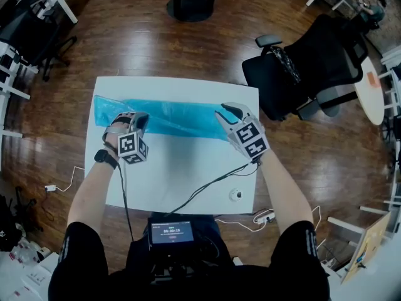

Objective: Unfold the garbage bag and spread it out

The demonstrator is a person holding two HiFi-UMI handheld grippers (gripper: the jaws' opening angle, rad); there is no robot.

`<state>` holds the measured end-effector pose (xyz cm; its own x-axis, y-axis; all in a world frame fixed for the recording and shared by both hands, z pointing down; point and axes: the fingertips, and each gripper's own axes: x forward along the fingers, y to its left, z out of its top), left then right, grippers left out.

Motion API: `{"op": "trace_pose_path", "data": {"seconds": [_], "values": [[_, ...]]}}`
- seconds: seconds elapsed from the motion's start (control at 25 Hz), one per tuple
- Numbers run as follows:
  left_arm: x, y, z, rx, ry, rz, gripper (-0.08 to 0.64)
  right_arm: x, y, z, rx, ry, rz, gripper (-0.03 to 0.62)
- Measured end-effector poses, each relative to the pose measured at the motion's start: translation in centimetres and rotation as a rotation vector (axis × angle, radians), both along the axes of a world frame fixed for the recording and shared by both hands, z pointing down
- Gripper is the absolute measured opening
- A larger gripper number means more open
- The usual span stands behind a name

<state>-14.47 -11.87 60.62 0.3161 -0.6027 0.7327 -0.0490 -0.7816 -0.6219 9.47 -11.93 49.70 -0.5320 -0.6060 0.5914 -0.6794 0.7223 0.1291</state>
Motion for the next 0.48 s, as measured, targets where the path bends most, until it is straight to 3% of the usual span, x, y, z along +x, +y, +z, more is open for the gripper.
{"op": "trace_pose_path", "data": {"seconds": [0.28, 0.48], "values": [[0.6, 2.9, -0.8, -0.013, 0.07, -0.042, 0.002, 0.5, -0.1, 1.6, -0.089, 0.026, 0.022, 0.14], [0.3, 4.8, -0.6, -0.024, 0.096, -0.081, 0.002, 1.5, -0.8, 5.5, -0.199, 0.01, 0.074, 0.143]]}}
